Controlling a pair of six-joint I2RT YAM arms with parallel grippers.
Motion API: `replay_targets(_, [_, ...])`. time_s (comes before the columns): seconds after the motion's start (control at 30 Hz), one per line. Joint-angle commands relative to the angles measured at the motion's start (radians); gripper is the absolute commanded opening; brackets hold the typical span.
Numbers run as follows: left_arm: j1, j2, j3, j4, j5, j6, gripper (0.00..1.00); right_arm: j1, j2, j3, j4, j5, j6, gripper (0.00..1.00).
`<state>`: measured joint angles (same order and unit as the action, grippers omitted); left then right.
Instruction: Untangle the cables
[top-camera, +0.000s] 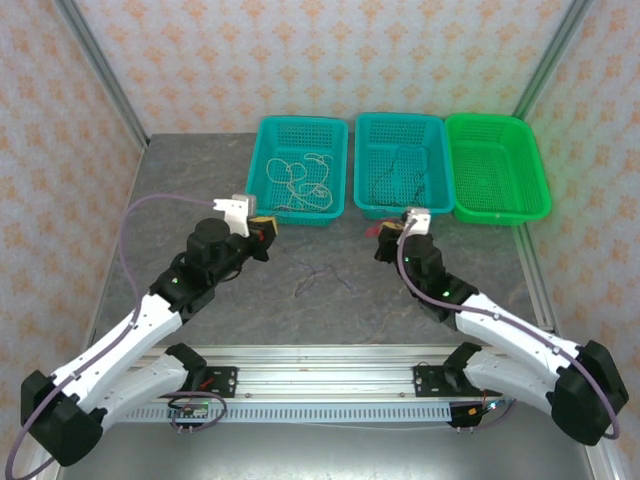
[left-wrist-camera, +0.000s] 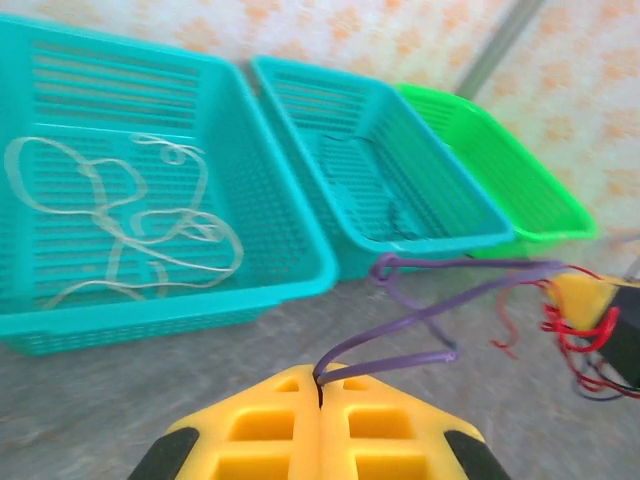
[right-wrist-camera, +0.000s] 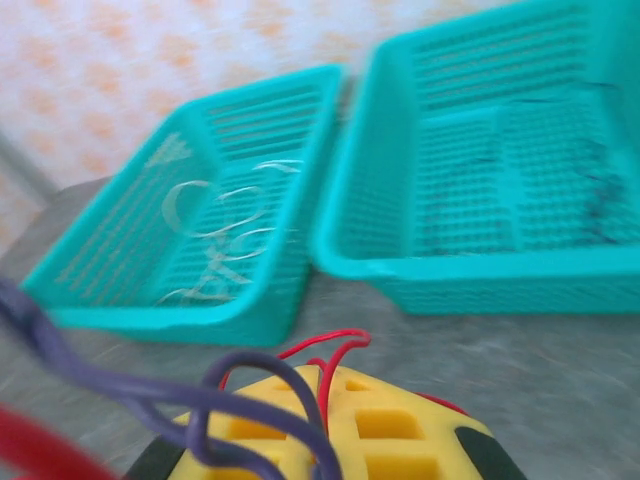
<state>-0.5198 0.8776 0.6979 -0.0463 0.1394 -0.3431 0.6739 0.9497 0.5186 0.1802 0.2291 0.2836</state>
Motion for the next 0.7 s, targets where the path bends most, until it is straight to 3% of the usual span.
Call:
replay_targets(0.0, [0.017,-0.046,-0.012,-0.122,-0.168,-0.025,0.0,-0.051,-0.066,-0.031,-0.091,0.196,0.134,0.0])
replay_targets(0.07, [0.032,-0.074,-0.014,-0.155,-0.209,-0.045,0.0,-0.098,-0.103,-0.053,-0.133,0.213,0.191,0.0])
replay_targets(0.13, [0.049,-0.091,-0.012,-0.163,-0.171,-0.057,0.0,-0.137,-0.137,-0.086,-0.125,0.163,0.211,0.0])
replay_targets(0.3, [0.057,-0.065,0.082,-0.046,0.105,-0.124,0.0,-0.143,-0.141,-0.177,0.014,-0.079,0.193,0.0])
replay_targets(0.43, [0.055,0.05,0.342,-0.026,0.196,-0.155,0.0,-0.144,-0.098,-0.231,0.065,-0.162,0.219,0.0])
replay_targets(0.67, [0.049,0.419,0.878,0.044,0.254,-0.211,0.0,-0.143,-0.06,-0.336,0.1,-0.22,0.32,0.0])
